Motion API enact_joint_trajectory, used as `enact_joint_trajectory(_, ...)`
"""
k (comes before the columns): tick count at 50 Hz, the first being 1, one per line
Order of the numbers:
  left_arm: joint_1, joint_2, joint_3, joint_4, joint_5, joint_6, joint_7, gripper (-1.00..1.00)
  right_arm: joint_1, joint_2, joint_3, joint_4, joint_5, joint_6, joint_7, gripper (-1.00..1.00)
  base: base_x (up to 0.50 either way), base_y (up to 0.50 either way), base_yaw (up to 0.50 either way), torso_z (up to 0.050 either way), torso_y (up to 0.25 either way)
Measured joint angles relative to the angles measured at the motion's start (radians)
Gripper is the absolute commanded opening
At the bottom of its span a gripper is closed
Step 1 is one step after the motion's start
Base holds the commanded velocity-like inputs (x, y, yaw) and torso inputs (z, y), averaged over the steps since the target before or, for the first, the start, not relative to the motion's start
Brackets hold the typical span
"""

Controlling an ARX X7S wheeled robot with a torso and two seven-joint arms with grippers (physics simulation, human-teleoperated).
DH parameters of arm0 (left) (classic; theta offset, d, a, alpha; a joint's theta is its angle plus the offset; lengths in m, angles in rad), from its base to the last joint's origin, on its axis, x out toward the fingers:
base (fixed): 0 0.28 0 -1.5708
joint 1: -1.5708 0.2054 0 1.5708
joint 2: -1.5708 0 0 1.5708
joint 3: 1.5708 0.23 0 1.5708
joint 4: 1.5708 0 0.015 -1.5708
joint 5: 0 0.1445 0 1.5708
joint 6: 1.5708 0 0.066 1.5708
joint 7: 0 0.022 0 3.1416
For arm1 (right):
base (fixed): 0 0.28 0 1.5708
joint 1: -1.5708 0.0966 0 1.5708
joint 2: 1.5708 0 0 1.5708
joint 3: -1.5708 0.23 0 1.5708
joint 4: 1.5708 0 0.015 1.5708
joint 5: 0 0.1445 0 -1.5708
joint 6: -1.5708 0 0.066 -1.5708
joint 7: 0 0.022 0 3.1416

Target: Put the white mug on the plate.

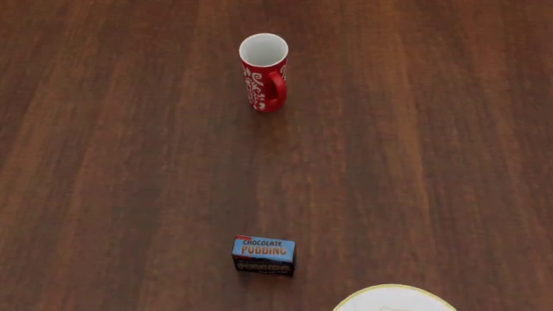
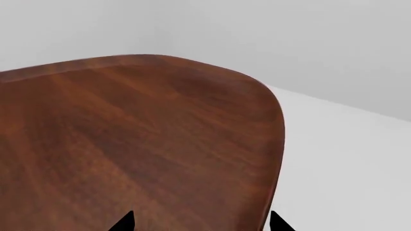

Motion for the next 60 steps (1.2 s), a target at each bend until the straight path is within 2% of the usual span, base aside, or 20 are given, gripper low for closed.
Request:
enact_joint_trajectory(16,0.015,-0.009,-0.009,0.002,-0.012,0.015,-0.006,-1.00,0.002,0.004,-0.016,0.017,-0.001,-0.010,-0.002,1.00,0.00,0.00,0.00,0.000,0.000)
enact_joint_trajectory(17,0.017,-0.010,-0.009,0.002,-0.013,0.016,-0.006,1.00,0.003,0.004,-0.017,0.019,-0.001,-0.011,-0.002,1.00,0.00,0.00,0.00,0.000,0.000)
enact_joint_trajectory(41,0.061,-0.039,-0.019,0.021,-0.036,0.020,-0.044,1.00,0.000,0.007,-0.040,0.035,0.008,-0.027,-0.013,1.00,0.00,0.00,0.00,0.000,0.000)
enact_joint_trajectory(60,0.084,-0.063,-0.012,0.085,-0.044,0.011,-0.076,1.00,-0.032,0.005,-0.053,-0.050,0.031,0.003,0.035,1.00,0.00,0.00,0.00,0.000,0.000)
